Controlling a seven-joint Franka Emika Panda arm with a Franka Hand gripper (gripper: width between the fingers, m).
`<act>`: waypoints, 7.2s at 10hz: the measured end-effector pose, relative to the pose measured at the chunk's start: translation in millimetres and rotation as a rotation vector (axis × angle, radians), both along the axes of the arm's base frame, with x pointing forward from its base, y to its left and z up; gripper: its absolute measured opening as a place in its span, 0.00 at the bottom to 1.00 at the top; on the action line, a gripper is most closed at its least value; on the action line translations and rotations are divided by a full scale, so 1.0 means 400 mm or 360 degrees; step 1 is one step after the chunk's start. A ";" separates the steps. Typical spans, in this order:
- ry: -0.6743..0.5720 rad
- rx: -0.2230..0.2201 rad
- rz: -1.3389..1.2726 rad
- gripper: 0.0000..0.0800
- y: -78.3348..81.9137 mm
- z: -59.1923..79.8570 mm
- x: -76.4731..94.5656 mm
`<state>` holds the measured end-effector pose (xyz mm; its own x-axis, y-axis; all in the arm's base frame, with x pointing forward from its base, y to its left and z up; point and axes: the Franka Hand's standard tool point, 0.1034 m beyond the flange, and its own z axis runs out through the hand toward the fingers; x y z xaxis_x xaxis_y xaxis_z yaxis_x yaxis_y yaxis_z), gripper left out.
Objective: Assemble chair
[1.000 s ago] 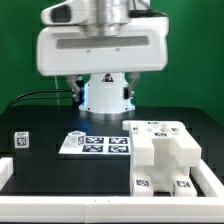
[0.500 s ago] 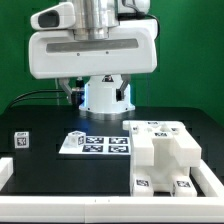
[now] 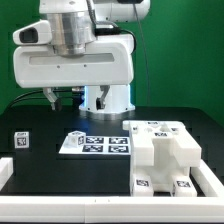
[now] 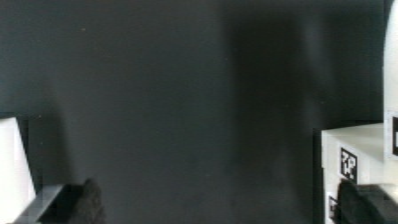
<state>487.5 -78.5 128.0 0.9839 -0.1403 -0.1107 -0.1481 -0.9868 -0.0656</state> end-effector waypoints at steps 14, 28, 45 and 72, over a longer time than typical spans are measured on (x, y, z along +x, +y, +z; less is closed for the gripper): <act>0.0021 0.0028 0.0164 0.81 -0.183 -0.121 -0.168; -0.0059 -0.0133 0.0614 0.81 -0.366 -0.235 -0.356; -0.0048 -0.0136 0.0586 0.35 -0.285 -0.255 -0.340; 0.0809 0.0245 0.0152 0.81 -0.110 -0.251 -0.174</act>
Offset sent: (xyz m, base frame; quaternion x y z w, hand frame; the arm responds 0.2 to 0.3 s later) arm -0.0461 -0.0512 -0.0310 0.0358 -0.0433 0.1081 0.9926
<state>417.8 -122.6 27.5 0.8087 0.0024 -0.5883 -0.1090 -0.9821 -0.1538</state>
